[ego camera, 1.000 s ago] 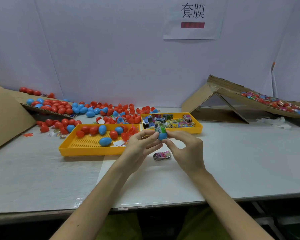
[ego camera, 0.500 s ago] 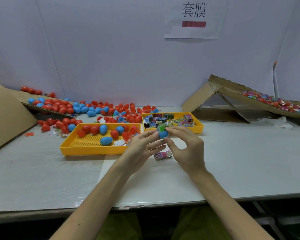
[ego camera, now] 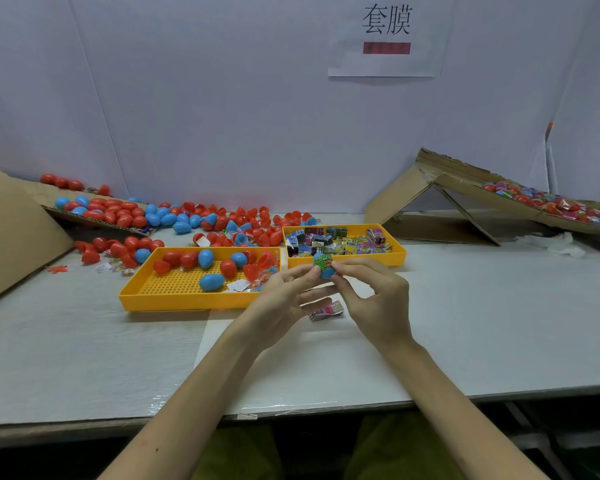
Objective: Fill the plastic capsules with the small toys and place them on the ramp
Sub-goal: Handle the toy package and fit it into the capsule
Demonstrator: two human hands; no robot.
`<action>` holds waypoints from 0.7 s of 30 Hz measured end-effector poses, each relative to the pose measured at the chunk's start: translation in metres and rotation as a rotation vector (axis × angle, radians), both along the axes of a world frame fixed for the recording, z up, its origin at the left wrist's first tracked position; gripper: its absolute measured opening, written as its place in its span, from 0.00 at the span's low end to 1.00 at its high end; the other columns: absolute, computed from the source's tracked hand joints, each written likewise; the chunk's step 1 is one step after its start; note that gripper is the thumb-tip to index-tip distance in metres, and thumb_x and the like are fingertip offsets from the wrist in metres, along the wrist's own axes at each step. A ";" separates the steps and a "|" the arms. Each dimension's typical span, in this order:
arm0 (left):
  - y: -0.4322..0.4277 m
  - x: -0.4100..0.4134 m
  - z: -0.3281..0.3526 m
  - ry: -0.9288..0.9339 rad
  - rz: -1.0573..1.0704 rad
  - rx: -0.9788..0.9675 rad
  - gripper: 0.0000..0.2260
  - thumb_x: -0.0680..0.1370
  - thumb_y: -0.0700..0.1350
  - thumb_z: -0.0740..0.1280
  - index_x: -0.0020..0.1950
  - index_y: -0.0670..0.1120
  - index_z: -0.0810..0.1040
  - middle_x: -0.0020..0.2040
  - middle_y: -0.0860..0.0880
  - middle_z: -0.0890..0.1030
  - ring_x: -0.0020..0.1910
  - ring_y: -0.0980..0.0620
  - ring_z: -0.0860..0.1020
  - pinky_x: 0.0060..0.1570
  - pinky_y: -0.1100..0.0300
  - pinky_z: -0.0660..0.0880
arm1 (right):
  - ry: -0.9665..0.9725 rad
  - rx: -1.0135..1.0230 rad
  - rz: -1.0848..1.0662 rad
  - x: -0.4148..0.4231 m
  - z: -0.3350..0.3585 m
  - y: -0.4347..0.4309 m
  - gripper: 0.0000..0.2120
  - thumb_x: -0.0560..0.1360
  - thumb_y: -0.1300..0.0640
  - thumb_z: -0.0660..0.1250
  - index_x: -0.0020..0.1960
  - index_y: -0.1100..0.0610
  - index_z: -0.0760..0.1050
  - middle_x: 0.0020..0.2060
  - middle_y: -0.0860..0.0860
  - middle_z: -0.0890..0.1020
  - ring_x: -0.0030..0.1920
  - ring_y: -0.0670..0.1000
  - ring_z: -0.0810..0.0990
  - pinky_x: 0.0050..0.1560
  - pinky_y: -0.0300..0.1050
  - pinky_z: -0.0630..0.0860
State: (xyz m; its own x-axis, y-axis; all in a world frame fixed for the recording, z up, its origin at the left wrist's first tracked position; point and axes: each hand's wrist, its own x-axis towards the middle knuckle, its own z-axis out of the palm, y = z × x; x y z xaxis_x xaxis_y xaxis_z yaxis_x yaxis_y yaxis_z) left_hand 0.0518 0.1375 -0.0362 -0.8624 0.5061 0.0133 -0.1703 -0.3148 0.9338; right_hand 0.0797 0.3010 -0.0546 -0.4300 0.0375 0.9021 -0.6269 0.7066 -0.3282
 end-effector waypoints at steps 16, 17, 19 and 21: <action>0.003 -0.001 0.000 0.123 0.029 -0.123 0.13 0.85 0.44 0.55 0.63 0.48 0.77 0.43 0.46 0.81 0.39 0.52 0.80 0.45 0.56 0.78 | -0.331 -0.163 0.189 0.001 0.004 -0.004 0.11 0.76 0.57 0.69 0.59 0.54 0.80 0.53 0.46 0.83 0.50 0.42 0.81 0.44 0.47 0.79; 0.004 0.000 0.000 0.127 0.045 -0.132 0.13 0.85 0.44 0.55 0.63 0.47 0.76 0.45 0.45 0.81 0.40 0.51 0.81 0.46 0.55 0.79 | -0.331 -0.169 0.184 0.001 0.004 -0.004 0.11 0.76 0.59 0.72 0.58 0.55 0.81 0.51 0.46 0.83 0.49 0.43 0.82 0.44 0.50 0.79; 0.005 0.000 0.000 0.138 0.073 -0.134 0.13 0.86 0.46 0.56 0.64 0.44 0.76 0.51 0.44 0.81 0.46 0.49 0.82 0.49 0.54 0.79 | -0.327 -0.200 0.175 0.001 0.003 -0.004 0.12 0.74 0.61 0.75 0.56 0.55 0.80 0.49 0.46 0.84 0.48 0.44 0.83 0.43 0.52 0.80; 0.006 0.000 0.000 0.157 0.085 -0.114 0.14 0.85 0.47 0.58 0.65 0.42 0.78 0.53 0.44 0.82 0.50 0.49 0.82 0.50 0.55 0.79 | -0.312 -0.229 0.174 0.001 0.003 -0.003 0.12 0.72 0.62 0.76 0.54 0.53 0.79 0.47 0.45 0.84 0.47 0.44 0.83 0.44 0.51 0.80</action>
